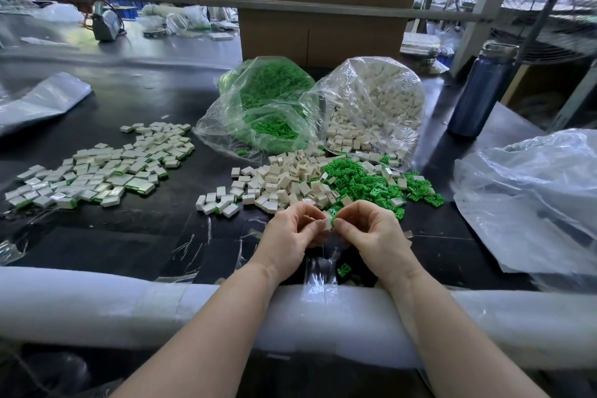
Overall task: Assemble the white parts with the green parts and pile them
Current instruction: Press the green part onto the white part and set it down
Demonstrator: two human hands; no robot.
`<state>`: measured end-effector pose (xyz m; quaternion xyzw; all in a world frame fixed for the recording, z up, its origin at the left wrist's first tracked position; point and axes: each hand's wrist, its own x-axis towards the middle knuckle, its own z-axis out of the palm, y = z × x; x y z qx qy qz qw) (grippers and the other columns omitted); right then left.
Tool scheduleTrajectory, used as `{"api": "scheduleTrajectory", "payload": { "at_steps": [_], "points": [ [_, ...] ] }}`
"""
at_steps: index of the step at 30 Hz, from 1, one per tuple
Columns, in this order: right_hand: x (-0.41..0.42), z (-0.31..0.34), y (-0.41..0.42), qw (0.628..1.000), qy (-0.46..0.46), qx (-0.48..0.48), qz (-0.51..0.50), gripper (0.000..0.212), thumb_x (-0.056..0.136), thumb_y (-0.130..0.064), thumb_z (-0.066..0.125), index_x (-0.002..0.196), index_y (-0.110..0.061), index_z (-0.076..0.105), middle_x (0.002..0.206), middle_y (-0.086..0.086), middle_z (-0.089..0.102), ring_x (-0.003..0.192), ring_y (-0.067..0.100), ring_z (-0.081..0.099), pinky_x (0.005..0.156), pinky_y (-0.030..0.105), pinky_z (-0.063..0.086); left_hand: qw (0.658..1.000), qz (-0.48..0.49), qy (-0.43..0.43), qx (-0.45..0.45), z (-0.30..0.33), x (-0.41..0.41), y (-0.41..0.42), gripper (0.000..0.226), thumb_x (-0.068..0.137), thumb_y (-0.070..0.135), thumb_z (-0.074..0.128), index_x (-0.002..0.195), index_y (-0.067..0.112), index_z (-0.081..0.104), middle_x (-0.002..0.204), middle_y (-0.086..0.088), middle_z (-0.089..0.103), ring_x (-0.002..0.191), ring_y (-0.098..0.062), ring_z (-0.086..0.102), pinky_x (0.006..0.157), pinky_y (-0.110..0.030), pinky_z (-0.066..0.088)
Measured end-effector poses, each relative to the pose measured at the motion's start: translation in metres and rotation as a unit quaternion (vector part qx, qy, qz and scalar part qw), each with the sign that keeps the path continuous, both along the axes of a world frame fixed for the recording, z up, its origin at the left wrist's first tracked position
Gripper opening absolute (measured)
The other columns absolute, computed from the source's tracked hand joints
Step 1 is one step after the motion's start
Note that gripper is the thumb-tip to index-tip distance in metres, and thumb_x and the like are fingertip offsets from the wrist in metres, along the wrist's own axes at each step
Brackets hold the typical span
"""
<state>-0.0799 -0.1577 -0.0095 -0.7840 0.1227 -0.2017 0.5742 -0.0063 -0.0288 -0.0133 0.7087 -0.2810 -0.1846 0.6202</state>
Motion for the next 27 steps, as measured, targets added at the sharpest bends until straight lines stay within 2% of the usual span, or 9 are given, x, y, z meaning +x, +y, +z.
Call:
{"api": "scheduleTrajectory", "payload": {
  "at_steps": [6,12,17,21,27],
  "points": [
    [-0.0003,0.0006,0.0013,1.0,0.006,-0.027,0.007,0.01,0.082,0.0,0.067,0.078,-0.01,0.067,0.069,-0.002,0.065,0.061,0.0,0.058,0.063,0.015,0.048,1.0,0.002,-0.014,0.009,0.0004,0.0001,0.001,0.015,0.09,0.003,0.056,0.083,0.017,0.058,0.077,-0.005,0.064,0.068,-0.01,0.063,0.064,-0.013,0.051],
    [0.0001,-0.0006,0.0006,0.999,0.011,-0.049,-0.011,0.007,0.08,-0.003,0.069,0.079,-0.01,0.069,0.07,-0.001,0.067,0.064,0.006,0.061,0.065,0.019,0.052,0.999,0.002,-0.032,0.025,-0.0019,0.0013,0.0006,0.016,0.09,0.004,0.056,0.081,0.017,0.058,0.074,-0.003,0.064,0.066,-0.009,0.064,0.064,-0.014,0.05],
    [-0.0006,-0.0012,-0.0006,1.0,0.012,-0.003,0.007,0.016,0.083,0.0,0.065,0.076,-0.013,0.069,0.067,-0.005,0.067,0.063,0.003,0.062,0.064,0.017,0.051,0.999,0.01,-0.026,0.027,-0.0039,0.0027,0.0002,0.016,0.09,0.005,0.057,0.082,0.018,0.059,0.077,-0.004,0.065,0.072,-0.015,0.066,0.07,-0.02,0.053],
    [-0.0001,-0.0017,-0.0012,1.0,0.011,0.001,-0.003,0.013,0.08,0.001,0.067,0.076,-0.012,0.069,0.069,0.0,0.068,0.065,0.008,0.063,0.064,0.02,0.053,1.0,0.0,-0.013,0.019,-0.004,0.0023,-0.0007,0.013,0.089,0.005,0.059,0.086,0.017,0.063,0.079,-0.002,0.067,0.072,-0.011,0.065,0.066,-0.015,0.051],
    [-0.0005,-0.0022,-0.0021,1.0,0.015,0.023,-0.003,0.012,0.078,-0.001,0.07,0.075,-0.012,0.067,0.07,0.005,0.068,0.065,0.013,0.063,0.064,0.025,0.055,0.999,-0.003,-0.018,0.028,-0.0058,0.0035,-0.0006,0.012,0.089,0.007,0.059,0.085,0.018,0.064,0.084,-0.007,0.068,0.081,-0.02,0.066,0.076,-0.024,0.054]
  ]
}}
